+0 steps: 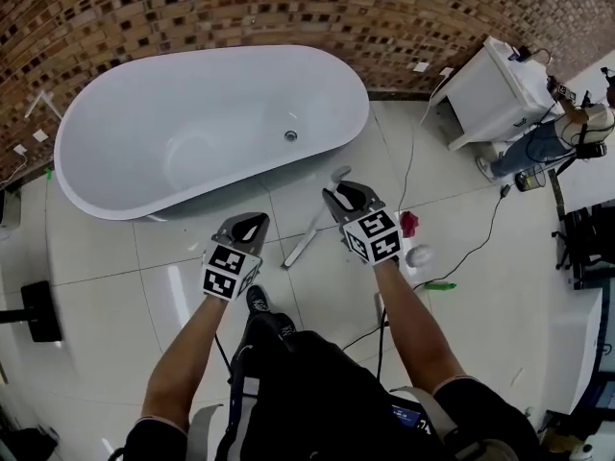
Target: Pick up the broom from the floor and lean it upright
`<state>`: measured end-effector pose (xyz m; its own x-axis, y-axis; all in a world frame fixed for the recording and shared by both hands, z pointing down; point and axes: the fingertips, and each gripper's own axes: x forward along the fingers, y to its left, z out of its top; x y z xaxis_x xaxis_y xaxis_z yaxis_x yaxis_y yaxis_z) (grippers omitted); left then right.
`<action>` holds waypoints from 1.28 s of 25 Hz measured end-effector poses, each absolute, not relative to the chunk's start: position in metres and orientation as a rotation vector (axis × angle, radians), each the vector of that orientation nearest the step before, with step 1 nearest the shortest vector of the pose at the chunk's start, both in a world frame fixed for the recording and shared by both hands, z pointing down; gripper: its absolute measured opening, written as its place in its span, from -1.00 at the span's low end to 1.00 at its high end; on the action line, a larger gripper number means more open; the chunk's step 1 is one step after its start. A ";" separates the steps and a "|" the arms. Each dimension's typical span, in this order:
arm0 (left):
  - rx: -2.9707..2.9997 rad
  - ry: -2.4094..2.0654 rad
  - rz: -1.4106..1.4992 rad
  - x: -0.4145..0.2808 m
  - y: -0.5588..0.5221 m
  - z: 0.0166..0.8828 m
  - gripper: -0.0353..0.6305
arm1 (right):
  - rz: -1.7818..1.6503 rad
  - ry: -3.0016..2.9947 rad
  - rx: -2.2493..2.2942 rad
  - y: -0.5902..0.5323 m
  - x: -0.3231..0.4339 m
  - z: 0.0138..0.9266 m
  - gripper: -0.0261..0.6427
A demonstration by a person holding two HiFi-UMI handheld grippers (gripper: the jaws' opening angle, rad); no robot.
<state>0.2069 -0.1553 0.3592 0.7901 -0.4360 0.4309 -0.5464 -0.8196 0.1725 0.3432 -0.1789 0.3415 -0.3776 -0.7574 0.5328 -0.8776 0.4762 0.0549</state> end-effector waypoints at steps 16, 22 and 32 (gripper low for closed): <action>2.632 -0.864 0.566 0.253 -0.223 0.351 -0.89 | 0.344 -2.263 1.226 -0.285 0.350 0.351 -0.64; 2.529 -1.069 0.575 0.259 -0.261 0.344 -0.89 | 0.338 -2.374 1.041 -0.341 0.335 0.357 -0.64; 2.389 -1.304 0.459 0.256 -0.280 0.322 -0.89 | 0.350 -2.451 0.943 -0.395 0.311 0.368 -0.63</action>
